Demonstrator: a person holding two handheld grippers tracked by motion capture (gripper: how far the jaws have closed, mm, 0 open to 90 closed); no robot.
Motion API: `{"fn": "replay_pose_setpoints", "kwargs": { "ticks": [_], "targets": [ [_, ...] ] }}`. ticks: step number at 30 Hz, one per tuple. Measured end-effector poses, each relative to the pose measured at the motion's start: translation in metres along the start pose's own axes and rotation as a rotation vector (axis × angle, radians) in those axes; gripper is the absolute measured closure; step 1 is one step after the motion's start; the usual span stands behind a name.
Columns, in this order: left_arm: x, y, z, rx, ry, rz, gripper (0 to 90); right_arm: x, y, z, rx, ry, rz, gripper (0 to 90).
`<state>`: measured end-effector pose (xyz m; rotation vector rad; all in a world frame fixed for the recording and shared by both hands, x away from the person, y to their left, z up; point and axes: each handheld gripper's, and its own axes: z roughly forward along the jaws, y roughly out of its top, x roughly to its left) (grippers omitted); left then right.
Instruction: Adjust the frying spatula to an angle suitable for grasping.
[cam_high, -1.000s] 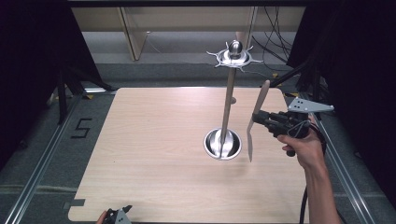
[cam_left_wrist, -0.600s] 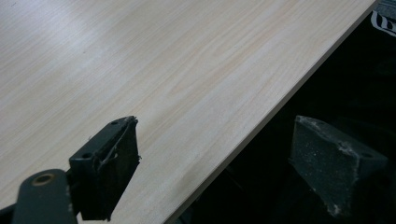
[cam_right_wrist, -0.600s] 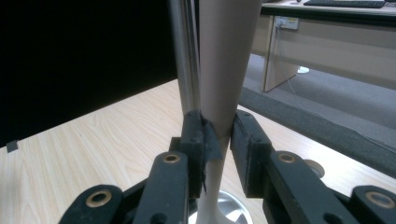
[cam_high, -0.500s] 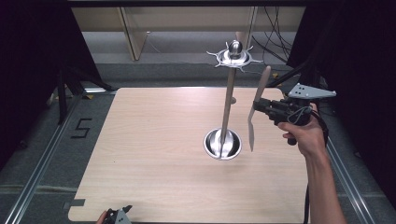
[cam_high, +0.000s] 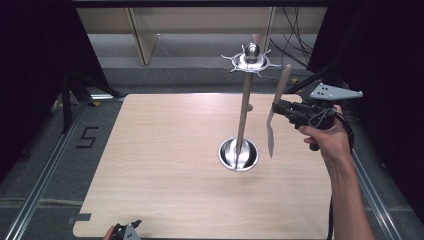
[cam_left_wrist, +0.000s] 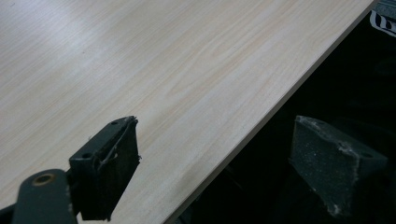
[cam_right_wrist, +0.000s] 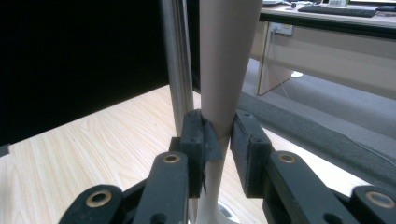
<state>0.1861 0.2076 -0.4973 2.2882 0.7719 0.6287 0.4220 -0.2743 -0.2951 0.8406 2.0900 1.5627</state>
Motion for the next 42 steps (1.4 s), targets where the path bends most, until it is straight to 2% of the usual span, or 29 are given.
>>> {"fn": "replay_pose_setpoints", "kwargs": {
  "ticks": [1,4,6,9,10,12,13,14,18,21,22,23,26,28,32,33,34,35,36,37,39,41,42],
  "targets": [
    [0.0,0.0,0.0,0.0,0.001,-0.001,14.8,0.0,0.001,0.0,-0.002,-0.011,-0.008,76.2],
    [0.0,0.0,0.0,0.0,0.0,0.001,14.8,0.001,0.005,0.002,0.017,0.002,-0.016,76.2],
    [0.0,0.0,0.0,-0.001,0.002,-0.002,14.8,0.001,0.006,0.004,0.011,-0.013,-0.028,76.2],
    [0.0,0.0,0.0,0.0,-0.001,0.0,14.8,0.001,0.008,0.004,0.018,-0.008,-0.041,76.2],
    [-0.003,-0.001,-0.001,0.018,0.005,-0.043,14.8,0.003,0.008,0.003,0.03,-0.002,-0.025,76.2],
    [-0.003,-0.001,-0.001,0.018,0.004,-0.043,14.8,0.003,0.01,0.004,0.026,-0.007,-0.038,76.2],
    [0.0,0.0,0.0,-0.003,0.0,-0.001,14.8,0.004,0.011,0.005,0.031,-0.009,-0.031,76.2],
    [0.0,0.0,0.0,-0.002,-0.001,0.0,14.8,0.004,0.012,0.006,0.03,-0.011,-0.052,76.1],
    [0.001,0.0,0.0,0.001,-0.009,0.005,14.8,0.006,0.012,0.007,0.03,-0.027,-0.045,76.1],
    [0.002,0.001,-0.001,0.008,-0.013,0.026,14.8,0.006,0.013,0.009,0.051,-0.014,-0.046,76.1],
    [0.001,0.0,-0.001,0.009,-0.011,0.006,14.8,0.007,0.013,0.009,0.057,-0.02,-0.042,76.2],
    [0.0,0.0,0.0,0.003,-0.007,0.003,14.8,0.007,0.013,0.011,0.052,-0.014,-0.05,76.1],
    [0.001,0.0,0.0,0.003,-0.012,0.017,14.8,0.009,0.013,0.014,0.046,-0.028,-0.048,76.1],
    [0.001,0.0,0.0,-0.001,-0.007,0.004,14.8,0.009,0.014,0.014,0.065,-0.024,-0.056,76.1],
    [0.001,0.0,0.0,0.002,-0.011,0.008,14.8,0.009,0.014,0.016,0.058,-0.025,-0.06,76.1],
    [0.001,0.0,0.0,0.0,-0.012,0.009,14.8,0.009,0.014,0.017,0.058,-0.019,-0.054,76.1],
    [-0.001,0.0,0.001,-0.017,0.0,-0.023,14.8,0.01,0.013,0.017,0.053,-0.023,-0.047,76.0],
    [-0.001,0.0,0.001,-0.017,0.009,-0.014,14.8,0.01,0.013,0.018,0.048,-0.025,-0.049,76.0],
    [-0.001,0.0,0.001,-0.017,0.006,-0.015,14.8,0.01,0.013,0.019,0.056,-0.005,-0.048,76.0],
    [-0.002,0.0,0.002,-0.026,0.0,-0.029,14.8,0.01,0.013,0.019,0.057,-0.011,-0.047,76.0],
    [-0.001,0.0,0.001,-0.016,0.008,-0.014,14.8,0.011,0.013,0.019,0.059,-0.017,-0.034,76.0],
    [-0.002,0.0,0.002,-0.021,0.007,-0.027,14.8,0.012,0.013,0.021,0.047,-0.029,-0.03,75.9],
    [-0.002,0.0,0.001,-0.023,-0.001,-0.024,14.8,0.011,0.013,0.02,0.062,-0.016,-0.032,75.9]
  ]
}}
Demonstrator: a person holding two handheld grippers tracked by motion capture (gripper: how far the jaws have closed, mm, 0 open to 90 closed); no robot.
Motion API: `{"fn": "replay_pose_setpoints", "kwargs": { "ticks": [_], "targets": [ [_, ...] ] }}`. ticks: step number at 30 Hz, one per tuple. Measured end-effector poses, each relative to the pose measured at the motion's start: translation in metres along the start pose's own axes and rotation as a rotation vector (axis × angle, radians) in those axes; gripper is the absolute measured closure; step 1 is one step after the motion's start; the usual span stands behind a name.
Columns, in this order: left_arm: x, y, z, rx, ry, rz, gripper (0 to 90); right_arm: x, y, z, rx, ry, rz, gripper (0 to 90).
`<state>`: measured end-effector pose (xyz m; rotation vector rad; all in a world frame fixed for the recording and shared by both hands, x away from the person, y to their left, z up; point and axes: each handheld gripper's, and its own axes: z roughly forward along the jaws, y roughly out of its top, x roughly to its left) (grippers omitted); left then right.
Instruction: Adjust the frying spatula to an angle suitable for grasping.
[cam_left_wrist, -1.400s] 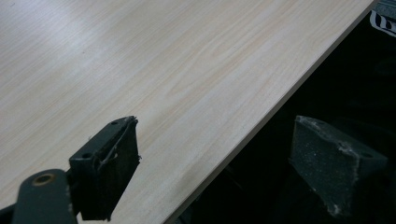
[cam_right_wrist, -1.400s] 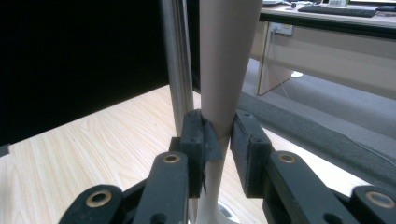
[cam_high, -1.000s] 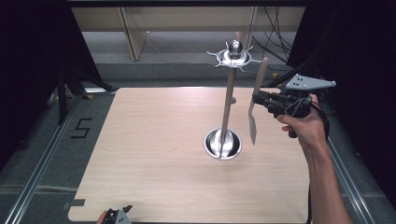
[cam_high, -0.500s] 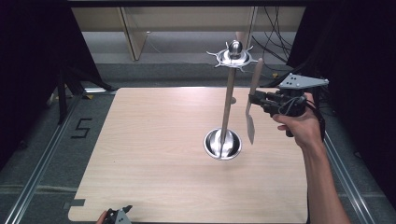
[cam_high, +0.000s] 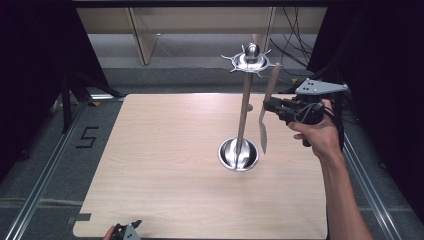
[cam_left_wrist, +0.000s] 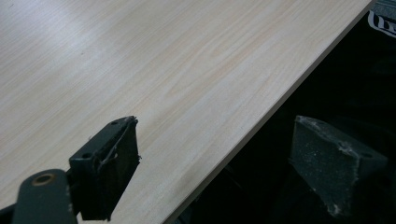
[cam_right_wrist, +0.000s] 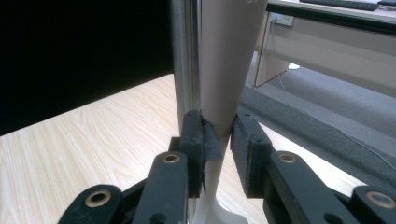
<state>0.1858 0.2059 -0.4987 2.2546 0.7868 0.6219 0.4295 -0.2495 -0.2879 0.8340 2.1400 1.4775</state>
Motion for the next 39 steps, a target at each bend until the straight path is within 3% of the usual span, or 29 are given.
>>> {"fn": "replay_pose_setpoints", "kwargs": {
  "ticks": [5,7,8,11,13,17,20,21,24,27,29,31,32,35,36,37,39],
  "targets": [
    [0.001,0.0,0.0,0.008,0.007,0.009,14.8,0.002,-0.001,0.002,-0.016,-0.024,-0.011,74.8],
    [0.0,0.0,-0.001,0.003,0.005,-0.002,14.8,0.003,-0.003,0.002,-0.015,-0.015,0.016,71.2],
    [-0.003,-0.001,-0.001,0.006,0.003,-0.042,14.8,0.004,-0.004,0.002,-0.019,-0.021,0.023,68.9],
    [-0.003,-0.001,-0.002,0.009,0.0,-0.038,14.8,0.004,-0.006,-0.001,-0.037,-0.028,0.046,64.7],
    [-0.003,-0.001,-0.001,0.006,0.004,-0.041,14.8,0.004,-0.01,-0.005,-0.059,-0.028,0.055,57.1],
    [-0.003,-0.001,-0.001,0.008,0.003,-0.04,14.8,0.008,-0.016,-0.013,-0.065,-0.029,0.058,53.2],
    [-0.002,0.0,-0.001,0.022,0.011,-0.025,14.8,0.015,-0.024,-0.022,-0.075,-0.089,0.035,48.5],
    [-0.003,0.0,-0.001,0.02,0.014,-0.024,14.8,0.018,-0.027,-0.023,-0.075,-0.084,0.047,48.1],
    [-0.003,0.0,-0.002,0.02,-0.003,-0.026,14.8,0.022,-0.042,-0.023,-0.051,-0.078,0.077,45.9],
    [-0.003,-0.001,-0.001,0.023,0.014,-0.033,14.8,0.021,-0.049,-0.021,-0.054,-0.074,0.075,45.9],
    [-0.001,0.0,0.0,0.003,0.0,-0.002,14.8,0.021,-0.055,-0.018,-0.025,-0.07,0.082,45.6],
    [-0.001,0.0,0.001,0.004,0.014,0.005,14.8,0.02,-0.059,-0.018,-0.002,-0.091,0.053,44.3],
    [-0.004,-0.001,-0.001,0.012,0.005,-0.043,14.8,0.02,-0.06,-0.019,0.007,-0.104,0.044,43.5],
    [-0.003,0.0,-0.004,0.033,-0.008,-0.017,14.8,0.022,-0.068,-0.022,0.053,-0.117,0.039,42.8],
    [0.001,0.002,-0.003,0.023,-0.016,0.043,14.8,0.021,-0.069,-0.021,0.051,-0.121,0.03,42.6],
    [-0.002,0.001,-0.001,-0.007,-0.011,-0.001,14.8,0.021,-0.072,-0.021,0.063,-0.122,0.03,42.4],
    [-0.003,0.001,-0.001,-0.008,-0.006,-0.005,14.8,0.021,-0.077,-0.021,0.077,-0.131,0.04,41.8]
  ]
}}
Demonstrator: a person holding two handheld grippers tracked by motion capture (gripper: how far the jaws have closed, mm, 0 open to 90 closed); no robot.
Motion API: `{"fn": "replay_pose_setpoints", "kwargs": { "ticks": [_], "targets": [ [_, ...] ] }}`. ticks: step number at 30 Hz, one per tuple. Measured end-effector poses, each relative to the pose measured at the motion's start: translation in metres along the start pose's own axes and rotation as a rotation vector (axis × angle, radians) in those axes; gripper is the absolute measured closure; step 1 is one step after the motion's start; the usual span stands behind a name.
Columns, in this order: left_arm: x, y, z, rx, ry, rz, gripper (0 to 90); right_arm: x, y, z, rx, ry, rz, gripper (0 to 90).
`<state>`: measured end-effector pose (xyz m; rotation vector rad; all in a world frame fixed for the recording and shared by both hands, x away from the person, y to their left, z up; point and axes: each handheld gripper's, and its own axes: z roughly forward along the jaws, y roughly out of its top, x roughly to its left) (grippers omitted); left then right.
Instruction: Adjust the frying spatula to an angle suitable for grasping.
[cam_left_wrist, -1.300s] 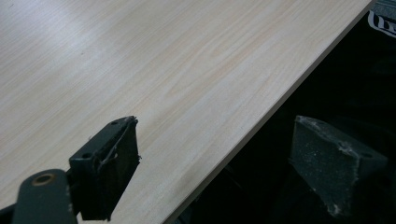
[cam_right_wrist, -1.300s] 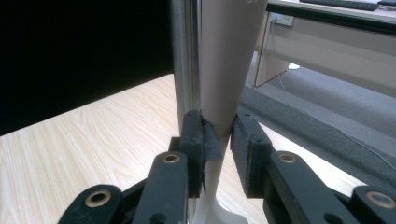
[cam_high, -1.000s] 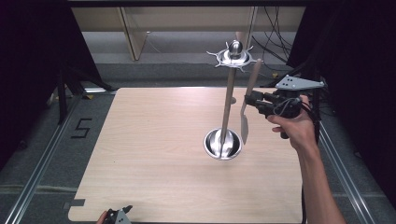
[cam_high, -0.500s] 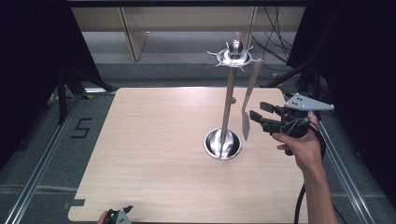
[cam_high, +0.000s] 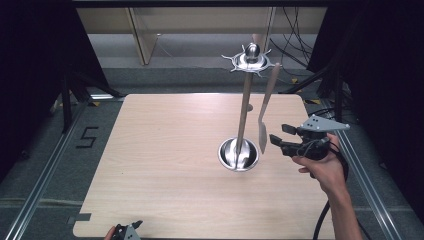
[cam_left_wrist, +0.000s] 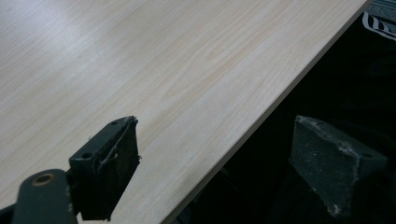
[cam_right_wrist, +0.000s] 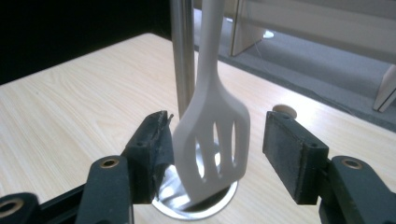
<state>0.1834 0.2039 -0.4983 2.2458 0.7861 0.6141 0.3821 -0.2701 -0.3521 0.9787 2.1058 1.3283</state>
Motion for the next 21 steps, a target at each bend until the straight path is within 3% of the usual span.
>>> {"fn": "replay_pose_setpoints", "kwargs": {
  "ticks": [9,10,11,12,18,21],
  "targets": [
    [0.001,0.0,0.0,-0.006,0.002,0.006,14.8,-0.001,-0.012,0.003,0.055,0.007,-0.007,39.9],
    [0.0,-0.001,0.001,-0.027,0.006,-0.012,14.8,0.001,-0.014,0.002,0.067,0.01,0.006,39.6],
    [-0.001,-0.001,-0.001,0.005,0.006,-0.03,14.8,0.0,-0.014,0.003,0.067,0.007,-0.004,39.5],
    [-0.001,-0.001,-0.001,0.009,0.012,-0.03,14.8,0.002,-0.016,0.004,0.07,0.003,0.012,39.4],
    [-0.001,-0.001,-0.001,0.006,0.009,-0.026,14.8,0.002,-0.023,0.006,0.097,0.012,-0.005,39.4],
    [-0.002,-0.001,-0.001,-0.009,0.007,-0.046,14.8,0.005,-0.025,0.006,0.102,0.015,0.008,39.4]
  ]
}}
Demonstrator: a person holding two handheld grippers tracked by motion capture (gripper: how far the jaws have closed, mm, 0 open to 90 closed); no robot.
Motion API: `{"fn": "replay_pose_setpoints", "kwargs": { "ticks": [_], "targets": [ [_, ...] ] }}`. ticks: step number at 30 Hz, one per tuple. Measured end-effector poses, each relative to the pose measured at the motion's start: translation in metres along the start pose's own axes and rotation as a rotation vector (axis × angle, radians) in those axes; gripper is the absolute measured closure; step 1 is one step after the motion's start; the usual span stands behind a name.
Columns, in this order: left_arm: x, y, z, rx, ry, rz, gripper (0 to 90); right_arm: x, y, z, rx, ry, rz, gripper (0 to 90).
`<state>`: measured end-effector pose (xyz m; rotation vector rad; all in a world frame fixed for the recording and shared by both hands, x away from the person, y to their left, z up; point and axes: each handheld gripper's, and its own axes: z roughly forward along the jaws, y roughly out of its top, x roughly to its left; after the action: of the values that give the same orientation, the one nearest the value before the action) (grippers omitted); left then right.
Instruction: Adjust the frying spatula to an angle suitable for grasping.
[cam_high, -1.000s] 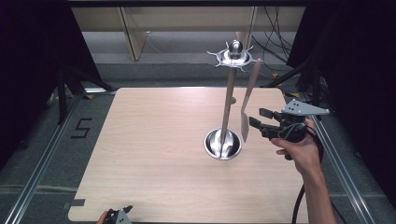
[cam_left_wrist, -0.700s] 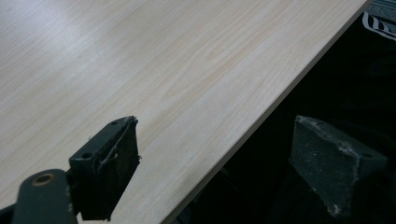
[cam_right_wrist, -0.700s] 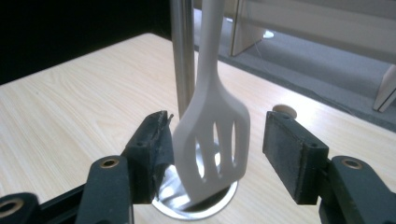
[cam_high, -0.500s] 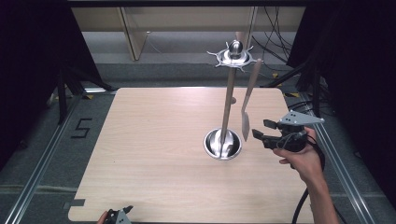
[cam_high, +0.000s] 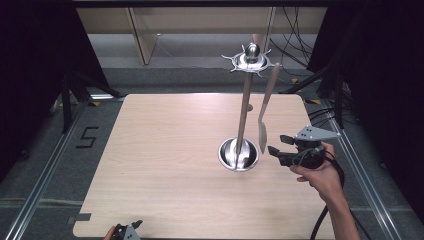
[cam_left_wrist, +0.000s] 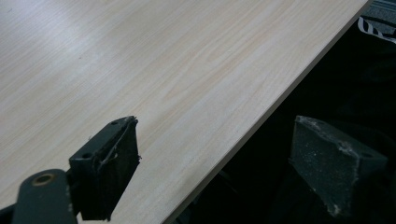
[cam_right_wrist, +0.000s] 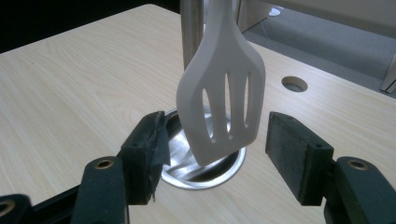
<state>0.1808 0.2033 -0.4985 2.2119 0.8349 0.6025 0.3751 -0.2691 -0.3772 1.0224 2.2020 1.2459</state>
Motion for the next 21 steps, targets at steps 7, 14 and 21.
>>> {"fn": "replay_pose_setpoints", "kwargs": {
  "ticks": [7,14,21],
  "targets": [
    [0.001,-0.001,0.0,0.008,-0.003,0.003,14.8,0.003,-0.005,0.0,0.006,0.002,0.003,39.3],
    [0.003,0.0,-0.003,0.034,-0.007,0.03,14.8,0.003,-0.009,0.001,-0.011,-0.003,-0.012,38.4],
    [0.008,0.002,0.001,0.012,-0.012,0.083,14.8,0.005,-0.016,0.003,-0.001,0.001,0.009,37.5]
  ]
}}
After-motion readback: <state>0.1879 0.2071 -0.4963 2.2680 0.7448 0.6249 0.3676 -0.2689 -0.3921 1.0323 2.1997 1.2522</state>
